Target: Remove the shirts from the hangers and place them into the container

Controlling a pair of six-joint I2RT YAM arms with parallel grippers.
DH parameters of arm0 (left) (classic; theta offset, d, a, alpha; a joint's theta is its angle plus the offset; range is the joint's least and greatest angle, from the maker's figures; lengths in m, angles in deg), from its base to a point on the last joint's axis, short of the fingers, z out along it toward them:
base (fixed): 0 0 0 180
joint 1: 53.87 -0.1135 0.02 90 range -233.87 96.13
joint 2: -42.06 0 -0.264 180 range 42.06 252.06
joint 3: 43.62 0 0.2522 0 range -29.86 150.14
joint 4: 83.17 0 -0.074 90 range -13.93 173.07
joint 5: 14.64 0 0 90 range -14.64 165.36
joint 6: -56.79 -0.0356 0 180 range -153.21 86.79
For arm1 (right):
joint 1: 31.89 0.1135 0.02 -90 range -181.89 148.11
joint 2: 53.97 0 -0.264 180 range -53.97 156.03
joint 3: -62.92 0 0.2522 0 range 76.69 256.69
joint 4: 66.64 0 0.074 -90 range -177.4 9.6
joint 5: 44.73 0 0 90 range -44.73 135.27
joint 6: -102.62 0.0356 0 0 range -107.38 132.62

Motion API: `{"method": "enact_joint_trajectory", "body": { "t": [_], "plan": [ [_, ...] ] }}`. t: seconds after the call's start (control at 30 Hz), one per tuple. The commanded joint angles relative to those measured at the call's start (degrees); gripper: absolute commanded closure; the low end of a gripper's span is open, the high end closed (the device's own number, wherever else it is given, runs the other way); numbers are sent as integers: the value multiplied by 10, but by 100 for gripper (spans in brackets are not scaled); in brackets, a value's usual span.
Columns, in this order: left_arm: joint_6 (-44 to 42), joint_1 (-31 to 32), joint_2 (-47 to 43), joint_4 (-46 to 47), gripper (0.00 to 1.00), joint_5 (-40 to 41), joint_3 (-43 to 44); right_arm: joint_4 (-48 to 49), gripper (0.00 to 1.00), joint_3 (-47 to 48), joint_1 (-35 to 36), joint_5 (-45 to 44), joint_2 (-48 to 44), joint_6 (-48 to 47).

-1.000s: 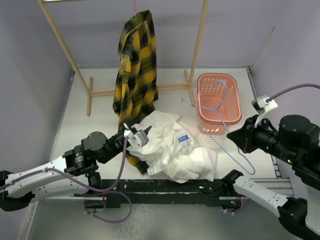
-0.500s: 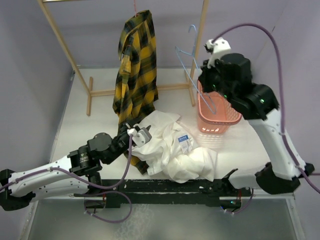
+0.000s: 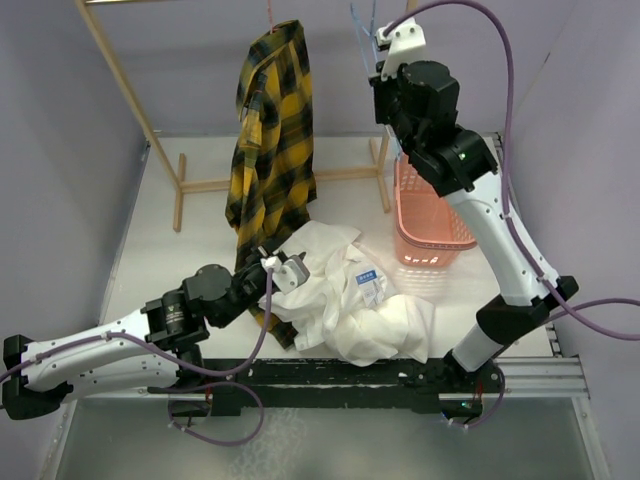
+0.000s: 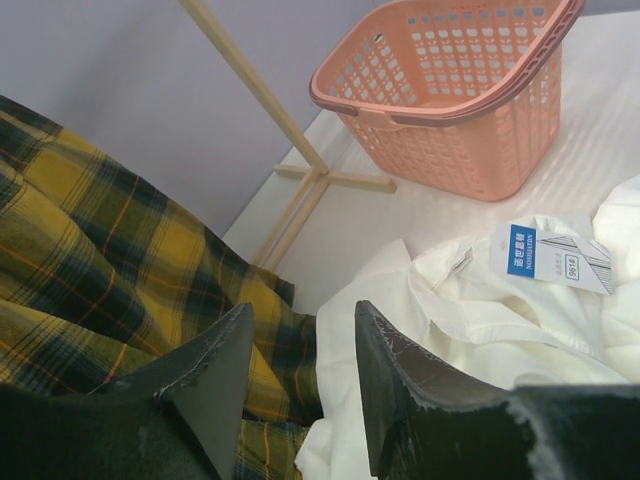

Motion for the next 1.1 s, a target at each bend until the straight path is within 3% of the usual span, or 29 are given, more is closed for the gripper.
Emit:
{"method": "enact_joint_trajectory", "body": {
  "t": [0.0, 0.17, 1.07],
  "plan": [
    [8, -3, -1, 31, 52, -4, -4, 55, 100, 84, -36, -2, 24, -27],
    [7, -3, 6, 30, 52, -5, -4, -6, 100, 181, -93, 70, 87, 18],
    [4, -3, 26, 28, 53, -2, -4, 9, 100, 233, -122, 129, 161, 42]
  ]
}}
